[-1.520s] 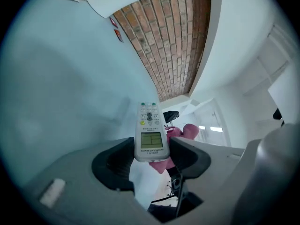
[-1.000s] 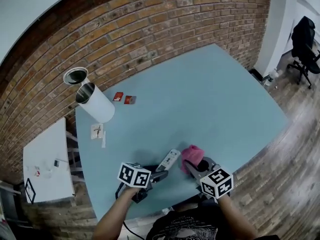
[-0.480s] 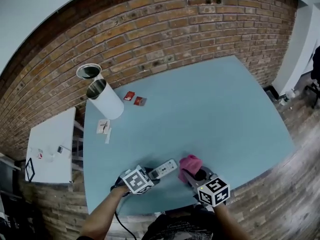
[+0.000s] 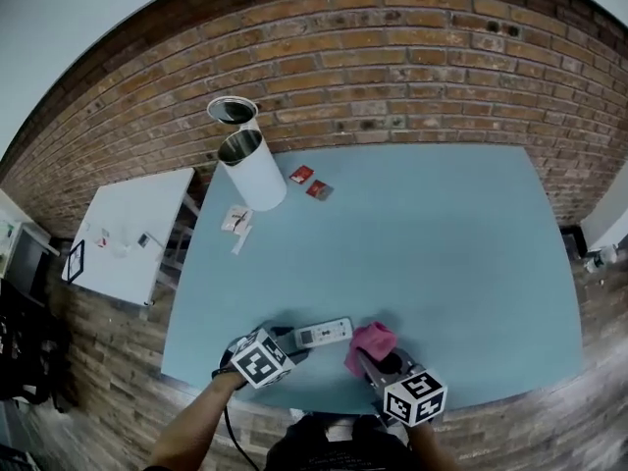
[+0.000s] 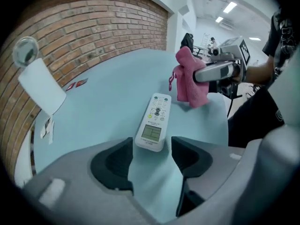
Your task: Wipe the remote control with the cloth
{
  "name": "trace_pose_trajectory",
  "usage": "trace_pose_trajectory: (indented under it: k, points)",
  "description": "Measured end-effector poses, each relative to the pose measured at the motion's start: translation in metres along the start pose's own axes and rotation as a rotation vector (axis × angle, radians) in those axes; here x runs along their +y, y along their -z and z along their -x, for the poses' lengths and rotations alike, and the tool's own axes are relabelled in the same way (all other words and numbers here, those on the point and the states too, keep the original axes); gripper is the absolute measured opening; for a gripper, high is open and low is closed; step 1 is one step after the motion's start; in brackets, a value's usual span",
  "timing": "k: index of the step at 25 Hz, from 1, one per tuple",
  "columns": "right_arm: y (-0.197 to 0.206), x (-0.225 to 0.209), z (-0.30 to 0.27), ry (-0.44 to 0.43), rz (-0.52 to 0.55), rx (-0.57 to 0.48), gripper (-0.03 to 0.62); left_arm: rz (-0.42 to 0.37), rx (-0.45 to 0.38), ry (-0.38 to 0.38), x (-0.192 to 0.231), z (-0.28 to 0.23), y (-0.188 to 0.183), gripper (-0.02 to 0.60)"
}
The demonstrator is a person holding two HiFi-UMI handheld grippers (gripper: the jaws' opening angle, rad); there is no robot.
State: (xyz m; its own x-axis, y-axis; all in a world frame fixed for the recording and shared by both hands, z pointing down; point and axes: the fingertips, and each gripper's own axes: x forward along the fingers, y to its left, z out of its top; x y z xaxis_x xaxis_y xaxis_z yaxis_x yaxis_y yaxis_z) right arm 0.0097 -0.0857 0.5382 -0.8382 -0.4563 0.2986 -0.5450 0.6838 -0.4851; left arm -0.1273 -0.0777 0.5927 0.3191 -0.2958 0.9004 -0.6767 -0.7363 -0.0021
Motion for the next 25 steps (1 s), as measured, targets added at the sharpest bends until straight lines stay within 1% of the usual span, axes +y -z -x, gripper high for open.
trace_pose_trajectory:
  k: [2, 4, 5, 6, 8, 10, 13, 15, 16, 17, 19, 21, 25]
  points:
    - [0.001, 0.004, -0.002, -0.012, 0.008, 0.013, 0.064, 0.138, -0.084, -0.035, -0.004, 0.012, 0.003, 0.262]
    - [-0.001, 0.011, -0.005, -0.022, 0.026, 0.021, 0.064, 0.301, -0.193, -0.042, -0.009, 0.026, 0.004, 0.256]
    - [-0.002, 0.015, -0.005, -0.025, 0.038, 0.023, 0.064, 0.373, -0.249, -0.044, -0.012, 0.031, 0.004, 0.233]
    - [-0.003, 0.019, -0.005, -0.027, 0.051, 0.025, 0.064, 0.431, -0.301, -0.047, -0.016, 0.036, 0.004, 0.229]
    - [-0.005, 0.028, -0.004, -0.023, 0.073, 0.030, 0.064, 0.507, -0.390, -0.058, -0.025, 0.045, 0.002, 0.222]
    - [-0.005, 0.038, -0.003, -0.013, 0.096, 0.041, 0.064, 0.543, -0.456, -0.064, -0.036, 0.053, 0.000, 0.221]
    - [-0.003, 0.056, 0.002, 0.001, 0.138, 0.065, 0.064, 0.565, -0.529, -0.070, -0.055, 0.066, -0.002, 0.219]
    - [0.000, 0.066, 0.007, 0.019, 0.161, 0.076, 0.064, 0.609, -0.578, -0.084, -0.065, 0.076, -0.001, 0.213]
    - [0.002, 0.070, 0.011, 0.029, 0.168, 0.079, 0.064, 0.641, -0.601, -0.098, -0.068, 0.081, 0.001, 0.126]
    - [0.004, 0.075, 0.015, 0.037, 0.174, 0.081, 0.064, 0.670, -0.624, -0.110, -0.073, 0.086, 0.002, 0.006]
    - [0.007, 0.085, 0.022, 0.049, 0.187, 0.082, 0.064, 0.706, -0.665, -0.108, -0.084, 0.094, 0.002, 0.002]
    - [0.009, 0.094, 0.029, 0.060, 0.200, 0.082, 0.064, 0.715, -0.687, -0.102, -0.097, 0.099, -0.001, 0.001]
    - [0.014, 0.110, 0.044, 0.088, 0.228, 0.063, 0.061, 0.687, -0.672, -0.181, -0.116, 0.101, 0.003, 0.000]
